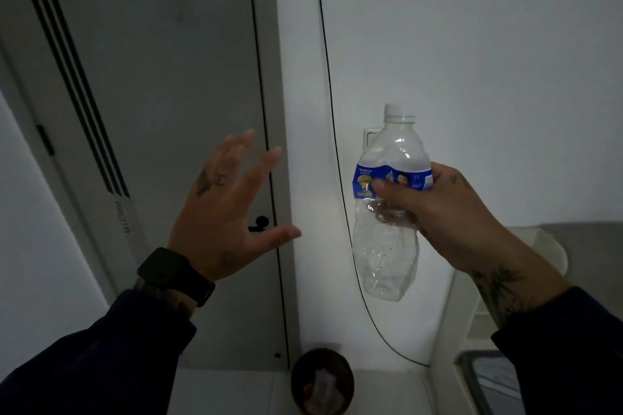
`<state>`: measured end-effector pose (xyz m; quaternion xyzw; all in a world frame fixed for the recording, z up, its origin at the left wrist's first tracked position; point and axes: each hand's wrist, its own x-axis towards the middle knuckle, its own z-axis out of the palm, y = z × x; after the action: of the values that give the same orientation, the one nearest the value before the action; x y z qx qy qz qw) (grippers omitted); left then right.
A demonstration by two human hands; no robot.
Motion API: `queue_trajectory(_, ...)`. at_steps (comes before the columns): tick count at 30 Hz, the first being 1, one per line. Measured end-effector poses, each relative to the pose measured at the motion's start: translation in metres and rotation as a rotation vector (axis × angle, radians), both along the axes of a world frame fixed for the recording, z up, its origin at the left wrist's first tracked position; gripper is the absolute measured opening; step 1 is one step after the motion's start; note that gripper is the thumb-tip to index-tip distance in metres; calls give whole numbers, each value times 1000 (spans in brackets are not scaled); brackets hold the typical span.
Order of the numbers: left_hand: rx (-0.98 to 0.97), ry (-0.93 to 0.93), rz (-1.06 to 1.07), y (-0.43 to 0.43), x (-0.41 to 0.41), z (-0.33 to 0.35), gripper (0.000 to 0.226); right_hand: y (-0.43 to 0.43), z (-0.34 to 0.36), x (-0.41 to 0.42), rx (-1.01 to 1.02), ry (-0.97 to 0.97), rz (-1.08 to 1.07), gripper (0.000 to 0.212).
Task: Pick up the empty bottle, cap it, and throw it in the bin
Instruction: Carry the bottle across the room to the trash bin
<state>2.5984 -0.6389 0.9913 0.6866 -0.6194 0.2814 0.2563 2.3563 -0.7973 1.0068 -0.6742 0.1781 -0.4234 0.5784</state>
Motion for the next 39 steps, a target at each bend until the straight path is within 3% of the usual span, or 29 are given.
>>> queue_trajectory(10,27,50,-19,-107,49,-38,99,-99,-32,57,23,19,-21,25)
queue_trajectory(17,44,84,-12,-156,64,-129,100,-150,-129,81,91,76,-2,26)
queue_trajectory(24,73,62,-15,-183,78,-286,101,-183,-310,100,179,150,1,30)
queue_trajectory(33,92,46,-50,-203,94,-562,98,-220,-624,148,430,167,-51,39)
queue_trajectory(39,155,52,-31,-203,104,-722,97,-230,-813,184,567,201,-89,32)
